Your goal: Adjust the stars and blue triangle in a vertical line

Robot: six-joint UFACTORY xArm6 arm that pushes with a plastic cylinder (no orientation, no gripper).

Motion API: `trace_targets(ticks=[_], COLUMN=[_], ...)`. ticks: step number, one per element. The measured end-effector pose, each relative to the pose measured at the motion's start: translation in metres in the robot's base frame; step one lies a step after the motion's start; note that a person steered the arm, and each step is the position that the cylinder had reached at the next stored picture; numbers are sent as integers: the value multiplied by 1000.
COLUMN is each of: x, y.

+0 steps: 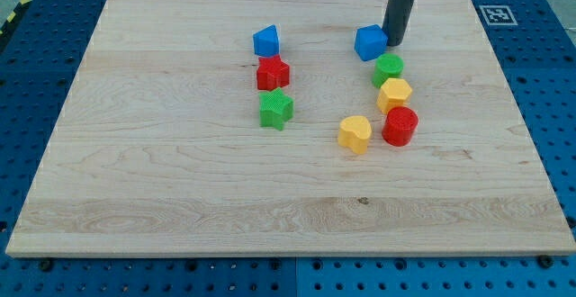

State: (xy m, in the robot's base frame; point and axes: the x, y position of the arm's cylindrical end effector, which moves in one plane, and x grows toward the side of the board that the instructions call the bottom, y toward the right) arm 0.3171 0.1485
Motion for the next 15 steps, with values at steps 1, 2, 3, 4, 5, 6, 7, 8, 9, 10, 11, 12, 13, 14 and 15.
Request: trace_targets(ticks=[1,2,3,4,5,6,7,8,9,10,11,12,13,14,15], x=[10,11,-30,-60,-62,-63,-63,-50,1,47,83,99,126,132,125], y=[0,0,0,-1,-4,-67,-157,-226,-260,-266,-259,-254,-250,-237,-234])
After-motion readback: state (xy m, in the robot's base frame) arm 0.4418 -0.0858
